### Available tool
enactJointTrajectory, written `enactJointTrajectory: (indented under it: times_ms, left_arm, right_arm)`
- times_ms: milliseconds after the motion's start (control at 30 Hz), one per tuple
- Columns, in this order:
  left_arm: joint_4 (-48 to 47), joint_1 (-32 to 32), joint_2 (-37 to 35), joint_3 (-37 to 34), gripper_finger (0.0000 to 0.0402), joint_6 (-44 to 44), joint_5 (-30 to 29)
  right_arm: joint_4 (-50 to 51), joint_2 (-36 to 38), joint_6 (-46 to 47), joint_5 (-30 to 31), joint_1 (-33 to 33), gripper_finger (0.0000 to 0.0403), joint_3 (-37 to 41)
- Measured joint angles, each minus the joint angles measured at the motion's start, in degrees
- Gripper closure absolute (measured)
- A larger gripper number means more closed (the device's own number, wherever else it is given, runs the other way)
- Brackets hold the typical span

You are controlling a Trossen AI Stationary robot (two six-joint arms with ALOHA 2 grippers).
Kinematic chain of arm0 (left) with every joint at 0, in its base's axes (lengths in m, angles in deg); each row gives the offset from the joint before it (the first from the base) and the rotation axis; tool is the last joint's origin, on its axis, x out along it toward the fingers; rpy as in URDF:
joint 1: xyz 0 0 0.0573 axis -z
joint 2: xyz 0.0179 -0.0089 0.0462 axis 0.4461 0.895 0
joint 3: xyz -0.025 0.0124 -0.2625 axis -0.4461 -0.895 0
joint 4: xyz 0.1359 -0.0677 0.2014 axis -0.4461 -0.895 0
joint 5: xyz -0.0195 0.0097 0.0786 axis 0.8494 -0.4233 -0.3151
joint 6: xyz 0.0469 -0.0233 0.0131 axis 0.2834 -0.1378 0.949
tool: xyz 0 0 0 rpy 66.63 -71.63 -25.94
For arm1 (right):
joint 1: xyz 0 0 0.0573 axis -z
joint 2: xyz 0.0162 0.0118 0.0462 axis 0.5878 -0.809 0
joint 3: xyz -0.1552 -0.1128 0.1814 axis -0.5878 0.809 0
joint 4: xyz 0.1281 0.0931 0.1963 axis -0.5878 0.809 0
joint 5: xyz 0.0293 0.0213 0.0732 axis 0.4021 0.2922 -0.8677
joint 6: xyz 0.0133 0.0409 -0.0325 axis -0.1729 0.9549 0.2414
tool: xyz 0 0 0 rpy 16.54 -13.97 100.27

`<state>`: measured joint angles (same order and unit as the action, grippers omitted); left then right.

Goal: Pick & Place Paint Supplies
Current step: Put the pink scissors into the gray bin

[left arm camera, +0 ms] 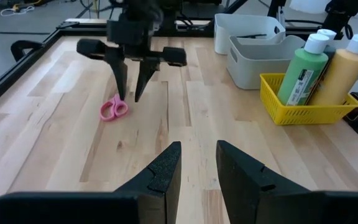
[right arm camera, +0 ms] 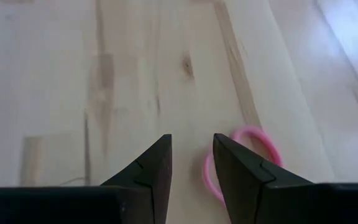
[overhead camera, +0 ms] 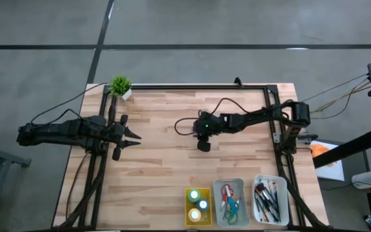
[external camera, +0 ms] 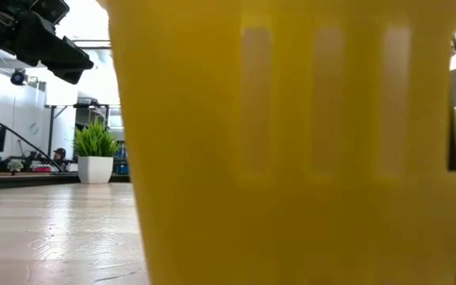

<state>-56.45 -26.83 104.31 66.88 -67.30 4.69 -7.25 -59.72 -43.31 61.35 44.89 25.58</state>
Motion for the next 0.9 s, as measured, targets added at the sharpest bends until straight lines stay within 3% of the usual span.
enactJointTrajectory:
  times_ms: [500,733,900]
  left_arm:
    - [0.0,0.0,0.0,0.0,0.0297,0.2,0.0]
    - [-0.1,0.0,0.0,0.0,0.0297,0.2,0.0]
    - [-0.2,0.0,0.0,0.0,0.0297,0.2,0.0]
  right_arm:
    - [1.3,-3.1,1.6,1.3,1.3,0.0286,0.3]
    - [1.2,-3.7,1.3,1.3,1.6,0.0232,0.3]
    - [1.2,-3.7,1.1,1.3,1.6,0.0221,0.5]
